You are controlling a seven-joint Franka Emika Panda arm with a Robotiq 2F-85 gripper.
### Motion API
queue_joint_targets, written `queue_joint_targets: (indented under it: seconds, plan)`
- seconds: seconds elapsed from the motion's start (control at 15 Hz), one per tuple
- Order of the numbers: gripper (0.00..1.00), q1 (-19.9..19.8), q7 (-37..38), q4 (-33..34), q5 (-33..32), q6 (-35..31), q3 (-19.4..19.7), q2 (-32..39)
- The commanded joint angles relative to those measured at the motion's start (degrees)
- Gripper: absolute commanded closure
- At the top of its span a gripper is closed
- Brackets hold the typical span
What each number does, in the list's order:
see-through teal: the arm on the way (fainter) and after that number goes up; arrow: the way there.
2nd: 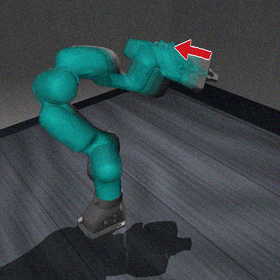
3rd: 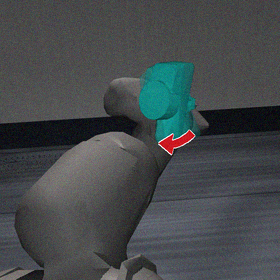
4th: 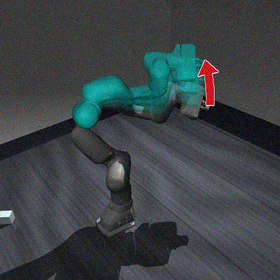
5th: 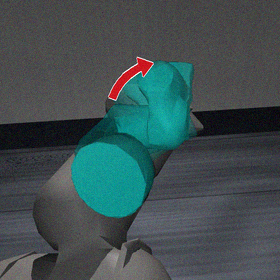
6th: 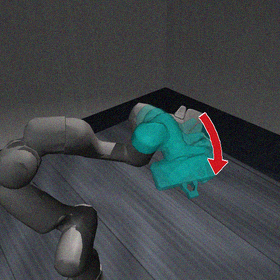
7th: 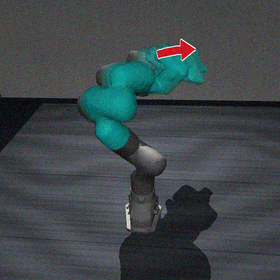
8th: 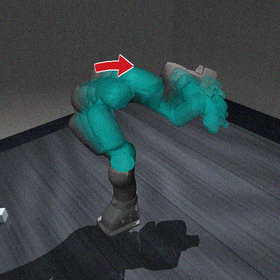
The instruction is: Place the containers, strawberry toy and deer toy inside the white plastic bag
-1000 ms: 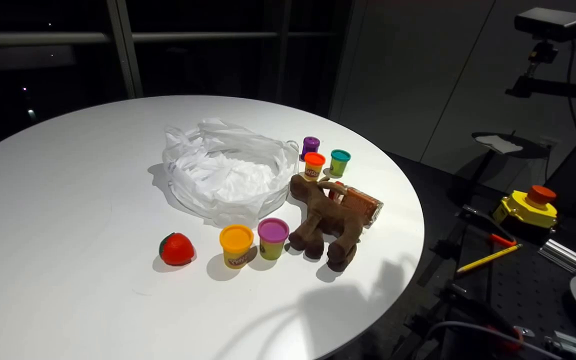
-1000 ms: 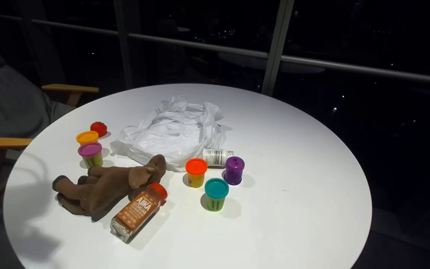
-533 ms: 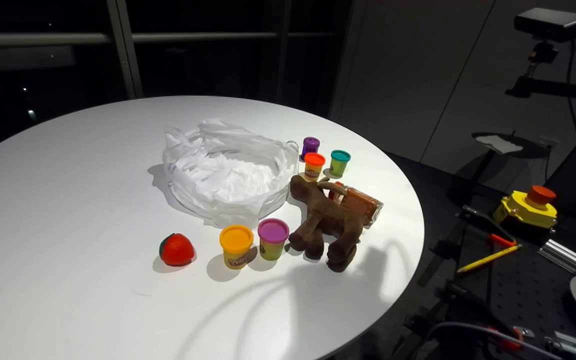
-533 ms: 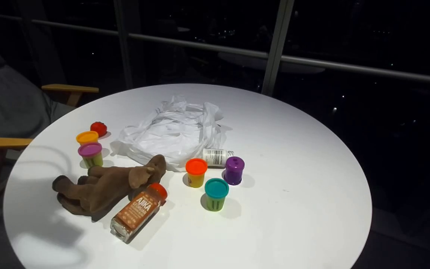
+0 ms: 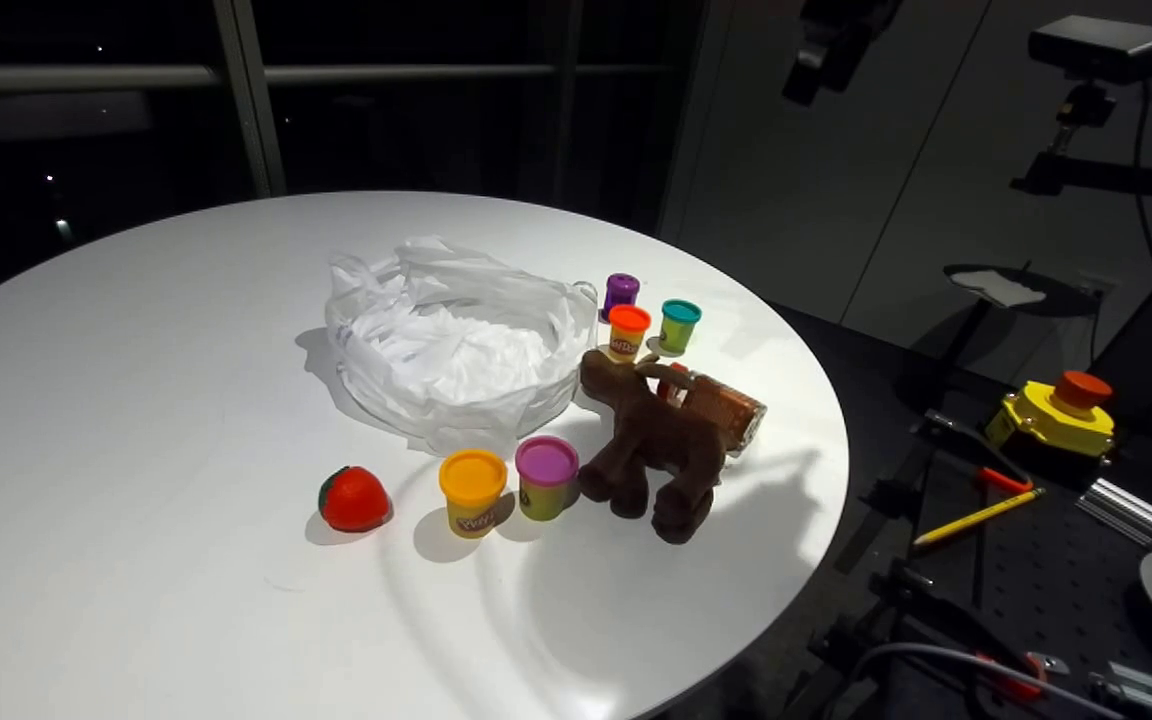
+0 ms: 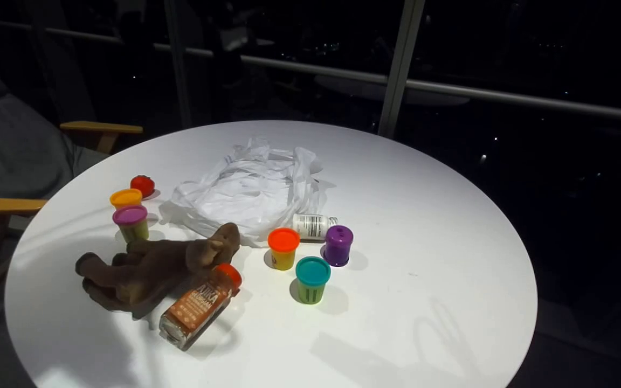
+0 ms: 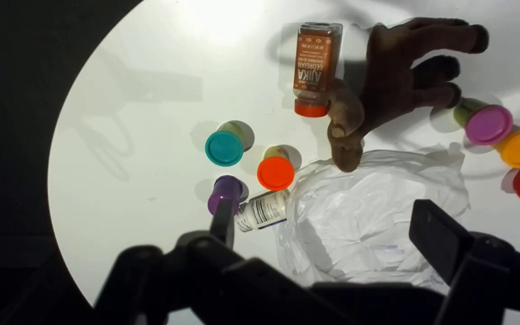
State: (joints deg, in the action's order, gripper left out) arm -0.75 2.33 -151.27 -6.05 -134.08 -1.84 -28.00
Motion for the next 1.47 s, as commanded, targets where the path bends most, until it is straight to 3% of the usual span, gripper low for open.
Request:
queue_joint_targets:
  seconds: [0.0, 0.27, 0.53, 1.4]
  plan:
    - [0.0, -3.5, 1.17, 1.65, -2.25, -12.19, 1.49, 11.3]
    - [0.0, -4.84, -0.03, 3.39, -0.31, -21.77, 4.01, 21.44]
    - [0.0, -4.73, -1.37, 5.44, 2.01, -25.48, 5.9, 29.59]
    - [0.0, -5.46, -1.78, 16.88, 8.12, -25.64, 5.11, 49.89]
